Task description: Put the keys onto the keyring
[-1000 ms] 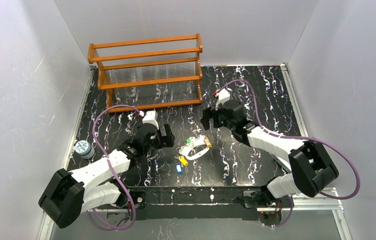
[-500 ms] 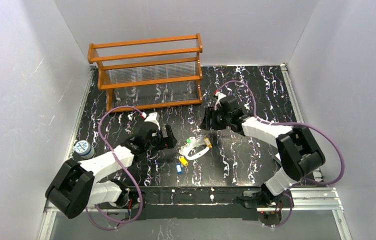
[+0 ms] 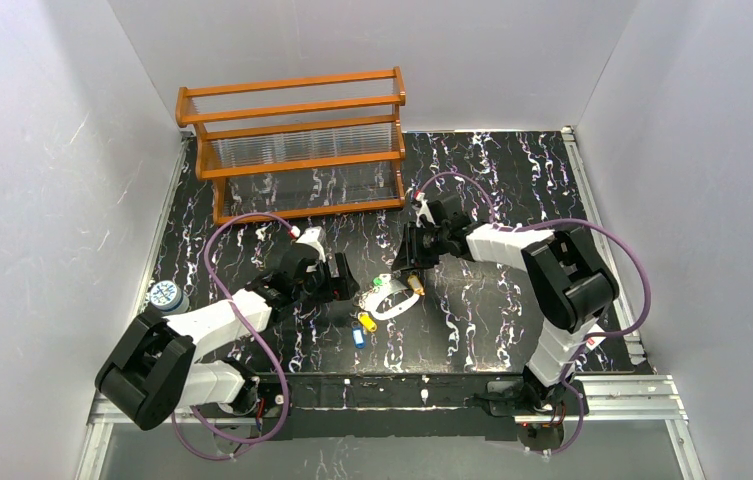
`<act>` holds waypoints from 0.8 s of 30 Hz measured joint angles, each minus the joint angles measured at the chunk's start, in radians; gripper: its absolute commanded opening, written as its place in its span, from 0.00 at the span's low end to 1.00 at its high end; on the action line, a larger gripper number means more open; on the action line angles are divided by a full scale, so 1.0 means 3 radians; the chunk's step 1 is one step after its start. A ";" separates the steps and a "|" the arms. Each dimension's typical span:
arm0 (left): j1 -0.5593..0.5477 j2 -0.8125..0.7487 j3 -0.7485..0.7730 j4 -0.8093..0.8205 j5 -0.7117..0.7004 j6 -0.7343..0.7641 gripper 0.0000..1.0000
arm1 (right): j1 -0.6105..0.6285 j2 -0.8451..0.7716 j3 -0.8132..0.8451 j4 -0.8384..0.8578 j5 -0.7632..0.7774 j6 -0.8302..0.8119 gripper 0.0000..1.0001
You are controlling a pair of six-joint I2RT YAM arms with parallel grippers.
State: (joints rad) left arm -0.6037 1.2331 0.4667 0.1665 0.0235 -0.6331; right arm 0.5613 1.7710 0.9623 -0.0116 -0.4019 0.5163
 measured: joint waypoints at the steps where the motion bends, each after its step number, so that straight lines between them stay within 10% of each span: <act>1: 0.0000 -0.0001 0.0000 0.0010 0.0005 -0.0001 0.85 | 0.0000 0.0027 0.0015 -0.0013 -0.0018 0.0001 0.40; 10: 0.0000 -0.0003 0.0000 0.0039 0.0037 -0.0024 0.83 | 0.0006 0.0094 0.0109 -0.0111 -0.0130 0.0005 0.21; 24: 0.0000 -0.0003 0.0000 0.0039 0.0036 -0.0024 0.83 | 0.0045 0.0116 0.0161 -0.0210 -0.0061 -0.0072 0.39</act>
State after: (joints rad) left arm -0.6037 1.2324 0.4667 0.1783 0.0341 -0.6403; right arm 0.5747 1.8057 1.0107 -0.0746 -0.4202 0.4946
